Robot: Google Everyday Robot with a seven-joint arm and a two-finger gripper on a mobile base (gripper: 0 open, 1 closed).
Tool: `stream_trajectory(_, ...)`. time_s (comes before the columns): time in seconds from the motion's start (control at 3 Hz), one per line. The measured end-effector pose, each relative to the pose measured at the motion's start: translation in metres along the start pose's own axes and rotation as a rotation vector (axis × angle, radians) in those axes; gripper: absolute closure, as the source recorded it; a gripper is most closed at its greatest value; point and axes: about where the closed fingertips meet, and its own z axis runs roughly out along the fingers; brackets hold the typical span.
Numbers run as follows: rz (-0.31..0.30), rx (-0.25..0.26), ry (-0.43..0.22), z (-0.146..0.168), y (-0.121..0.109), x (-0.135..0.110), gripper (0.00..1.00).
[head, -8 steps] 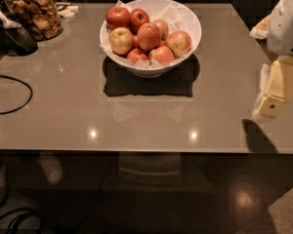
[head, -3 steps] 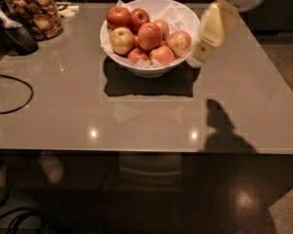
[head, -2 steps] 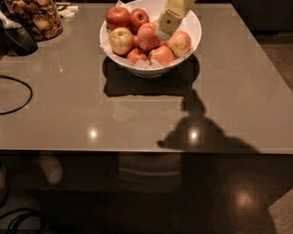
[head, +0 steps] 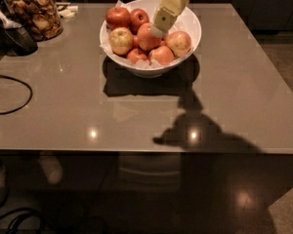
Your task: Pick apple from white bowl
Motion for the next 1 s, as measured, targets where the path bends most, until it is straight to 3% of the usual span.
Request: stream_trajectory(1.0, 0.011, -0.016, -0.022, 0.041, -0.043, -0.060, 0.00)
